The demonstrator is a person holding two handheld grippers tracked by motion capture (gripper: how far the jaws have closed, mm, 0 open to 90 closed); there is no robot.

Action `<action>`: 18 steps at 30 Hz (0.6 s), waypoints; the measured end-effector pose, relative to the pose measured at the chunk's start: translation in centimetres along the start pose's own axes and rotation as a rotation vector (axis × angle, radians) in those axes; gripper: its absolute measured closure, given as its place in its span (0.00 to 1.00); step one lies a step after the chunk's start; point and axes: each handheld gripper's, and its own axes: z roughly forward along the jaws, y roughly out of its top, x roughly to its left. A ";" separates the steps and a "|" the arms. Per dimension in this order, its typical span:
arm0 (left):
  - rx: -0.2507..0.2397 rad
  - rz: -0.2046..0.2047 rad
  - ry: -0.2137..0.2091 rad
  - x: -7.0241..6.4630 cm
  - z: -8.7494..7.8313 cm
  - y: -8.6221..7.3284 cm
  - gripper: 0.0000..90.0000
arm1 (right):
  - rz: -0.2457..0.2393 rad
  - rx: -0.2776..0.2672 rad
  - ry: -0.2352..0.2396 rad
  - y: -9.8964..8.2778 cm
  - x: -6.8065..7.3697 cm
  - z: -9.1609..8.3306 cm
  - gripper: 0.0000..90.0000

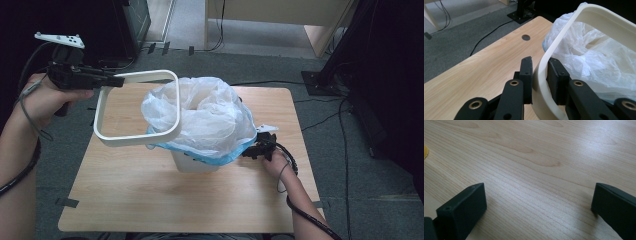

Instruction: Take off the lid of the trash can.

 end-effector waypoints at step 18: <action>0.001 -0.017 0.032 0.9 -2.2 -1.7 0.83 | -0.002 -0.001 0.001 0.0 0.0 0.0 0.00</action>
